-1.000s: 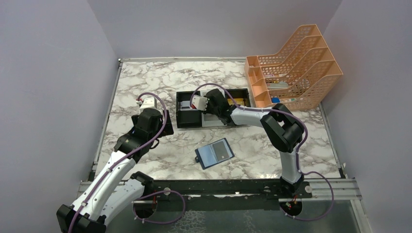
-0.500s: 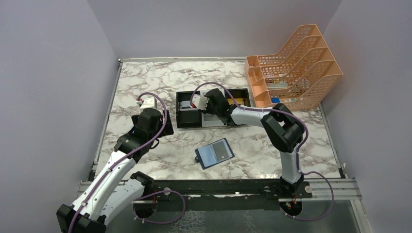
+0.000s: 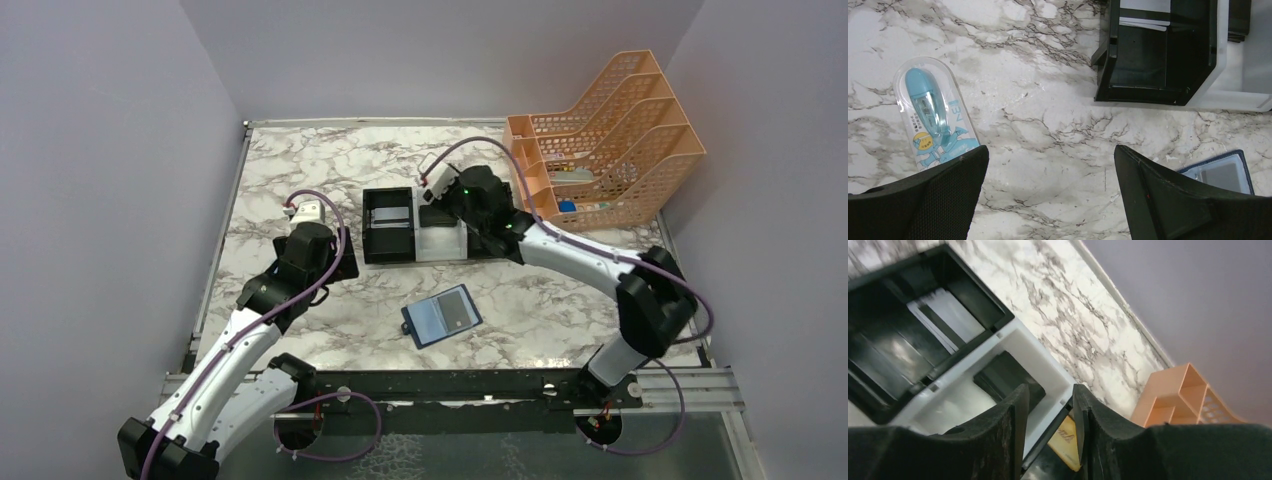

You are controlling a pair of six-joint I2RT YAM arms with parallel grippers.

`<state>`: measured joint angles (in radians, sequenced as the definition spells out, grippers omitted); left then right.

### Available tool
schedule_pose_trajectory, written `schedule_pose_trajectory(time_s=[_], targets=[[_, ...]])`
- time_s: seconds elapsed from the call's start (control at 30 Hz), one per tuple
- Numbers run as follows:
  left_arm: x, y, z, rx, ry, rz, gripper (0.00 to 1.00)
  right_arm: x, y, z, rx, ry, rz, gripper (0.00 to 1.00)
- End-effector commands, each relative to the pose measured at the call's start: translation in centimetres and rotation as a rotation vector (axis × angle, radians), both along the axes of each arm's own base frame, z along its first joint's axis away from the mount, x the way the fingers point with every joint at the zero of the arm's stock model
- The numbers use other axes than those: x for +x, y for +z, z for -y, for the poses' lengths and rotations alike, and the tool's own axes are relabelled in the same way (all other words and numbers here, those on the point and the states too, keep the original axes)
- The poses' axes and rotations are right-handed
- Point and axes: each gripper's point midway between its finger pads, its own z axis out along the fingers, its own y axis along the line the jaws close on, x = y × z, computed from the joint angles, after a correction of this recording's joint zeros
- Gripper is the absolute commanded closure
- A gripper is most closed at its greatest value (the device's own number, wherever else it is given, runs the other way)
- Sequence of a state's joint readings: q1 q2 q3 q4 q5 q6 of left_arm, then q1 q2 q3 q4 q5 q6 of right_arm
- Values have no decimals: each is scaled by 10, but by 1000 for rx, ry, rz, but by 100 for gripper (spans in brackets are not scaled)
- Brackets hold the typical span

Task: Take the credit cards out of the card holder

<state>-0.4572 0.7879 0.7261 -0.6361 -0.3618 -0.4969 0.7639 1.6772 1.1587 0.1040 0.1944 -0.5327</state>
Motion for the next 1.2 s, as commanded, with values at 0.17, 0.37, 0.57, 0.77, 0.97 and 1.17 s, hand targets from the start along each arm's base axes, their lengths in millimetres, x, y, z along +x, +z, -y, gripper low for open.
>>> schedule_pose_trajectory(time_s=[0.17, 0.37, 0.57, 0.77, 0.97, 1.17], targets=[[-6, 26, 74, -289, -322, 48, 1, -111, -20, 21, 721, -243, -600, 67], [-19, 28, 156, -680, -555, 4, 4, -195, -62, 20, 770, -155, -981, 66], [-38, 0, 179, -619, -494, -68, 6, -220, -88, 34, 735, -161, -1043, 64], [-63, -28, 200, -588, -439, -124, 11, -222, -106, 43, 651, -204, -1058, 65], [-79, -61, 201, -515, -397, -171, 15, -223, -117, 47, 620, -224, -1062, 66], [-88, -83, 200, -454, -377, -208, 21, -224, -128, 53, 560, -240, -1057, 67]])
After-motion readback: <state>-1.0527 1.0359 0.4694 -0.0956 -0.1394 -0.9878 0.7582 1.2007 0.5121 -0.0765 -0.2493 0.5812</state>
